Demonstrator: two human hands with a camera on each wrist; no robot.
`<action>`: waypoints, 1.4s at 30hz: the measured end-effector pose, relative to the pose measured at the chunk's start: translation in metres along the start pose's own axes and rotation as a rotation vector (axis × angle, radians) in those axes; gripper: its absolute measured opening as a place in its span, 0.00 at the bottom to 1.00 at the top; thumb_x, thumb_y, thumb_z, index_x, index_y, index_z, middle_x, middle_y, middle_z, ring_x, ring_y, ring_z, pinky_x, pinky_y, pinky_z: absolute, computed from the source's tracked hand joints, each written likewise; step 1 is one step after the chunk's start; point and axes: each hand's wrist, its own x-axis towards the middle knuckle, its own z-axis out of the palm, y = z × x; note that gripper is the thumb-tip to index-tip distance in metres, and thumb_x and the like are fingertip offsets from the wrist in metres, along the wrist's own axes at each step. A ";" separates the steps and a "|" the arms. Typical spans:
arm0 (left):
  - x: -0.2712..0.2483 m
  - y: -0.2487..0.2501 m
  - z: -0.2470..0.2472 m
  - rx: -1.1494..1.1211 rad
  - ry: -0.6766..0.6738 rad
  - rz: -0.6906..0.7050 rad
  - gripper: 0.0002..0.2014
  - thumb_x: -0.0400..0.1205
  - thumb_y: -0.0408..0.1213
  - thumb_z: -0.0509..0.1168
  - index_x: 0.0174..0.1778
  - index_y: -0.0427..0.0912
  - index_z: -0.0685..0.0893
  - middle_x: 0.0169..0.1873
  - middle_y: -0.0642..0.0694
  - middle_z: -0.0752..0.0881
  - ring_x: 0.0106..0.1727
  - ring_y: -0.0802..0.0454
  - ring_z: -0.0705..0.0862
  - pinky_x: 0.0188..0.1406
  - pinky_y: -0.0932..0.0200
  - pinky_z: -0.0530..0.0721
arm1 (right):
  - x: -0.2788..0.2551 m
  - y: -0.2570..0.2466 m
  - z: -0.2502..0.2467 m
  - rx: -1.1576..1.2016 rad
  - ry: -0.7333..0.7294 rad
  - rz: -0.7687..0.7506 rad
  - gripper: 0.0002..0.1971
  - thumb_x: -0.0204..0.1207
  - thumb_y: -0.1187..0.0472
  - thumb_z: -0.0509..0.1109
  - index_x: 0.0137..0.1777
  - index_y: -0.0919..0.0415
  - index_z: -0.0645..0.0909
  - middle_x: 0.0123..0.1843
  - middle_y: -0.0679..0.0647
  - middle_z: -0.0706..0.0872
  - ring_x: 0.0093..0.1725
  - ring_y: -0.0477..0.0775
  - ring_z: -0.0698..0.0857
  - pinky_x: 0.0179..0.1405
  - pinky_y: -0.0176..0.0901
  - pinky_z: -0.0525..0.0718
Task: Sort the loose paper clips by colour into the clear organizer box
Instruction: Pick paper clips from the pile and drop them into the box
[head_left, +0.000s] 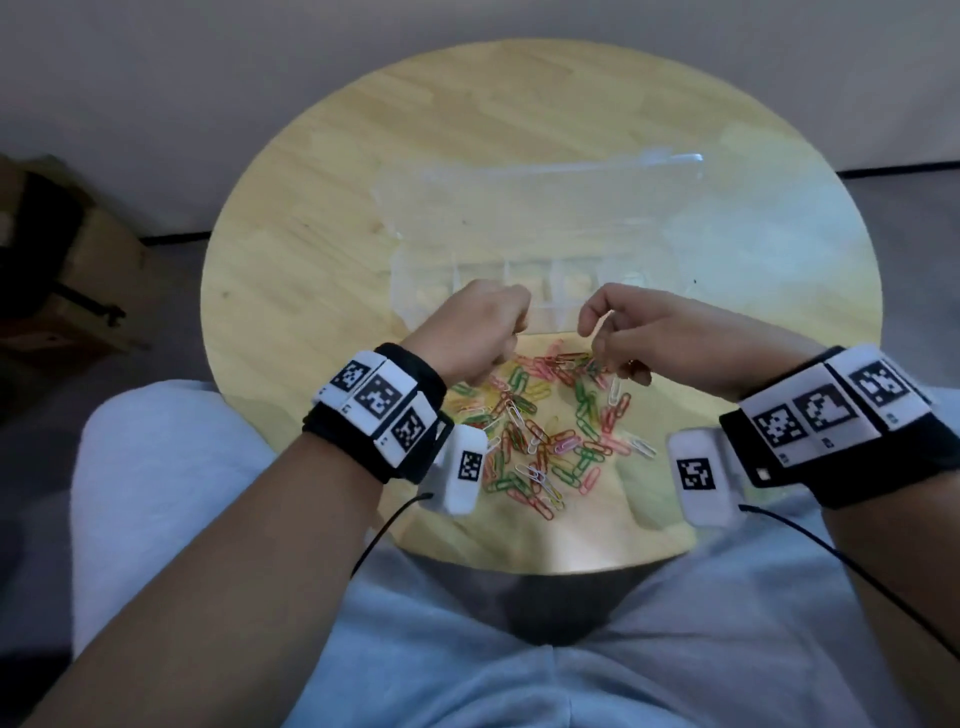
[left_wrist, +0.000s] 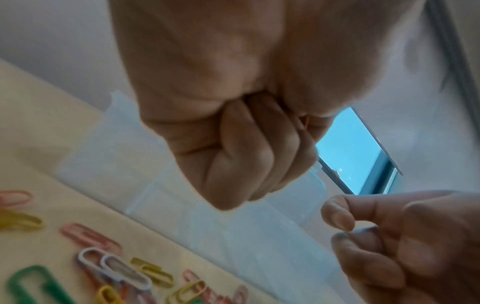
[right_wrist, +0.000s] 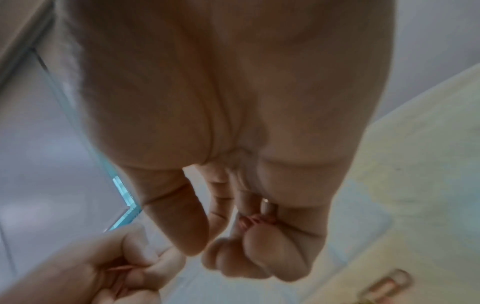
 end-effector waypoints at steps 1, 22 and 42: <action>-0.001 0.000 -0.003 -0.063 -0.003 -0.029 0.14 0.79 0.33 0.51 0.27 0.44 0.63 0.19 0.47 0.61 0.20 0.52 0.52 0.21 0.62 0.53 | 0.001 -0.008 0.000 0.007 -0.009 -0.013 0.11 0.73 0.73 0.62 0.49 0.57 0.77 0.39 0.63 0.79 0.35 0.57 0.73 0.31 0.48 0.70; 0.009 0.028 -0.021 0.209 0.199 -0.045 0.12 0.79 0.35 0.62 0.31 0.40 0.87 0.31 0.40 0.75 0.29 0.47 0.71 0.33 0.55 0.70 | 0.016 -0.039 0.002 -0.195 0.284 -0.221 0.21 0.75 0.72 0.63 0.61 0.47 0.73 0.62 0.49 0.82 0.66 0.48 0.80 0.62 0.46 0.79; 0.021 0.040 -0.010 0.365 0.306 0.169 0.17 0.82 0.38 0.63 0.67 0.44 0.84 0.64 0.50 0.85 0.65 0.57 0.81 0.68 0.60 0.75 | -0.034 0.029 0.000 -0.068 0.181 -0.041 0.11 0.79 0.67 0.67 0.50 0.49 0.83 0.46 0.51 0.91 0.45 0.53 0.90 0.52 0.56 0.83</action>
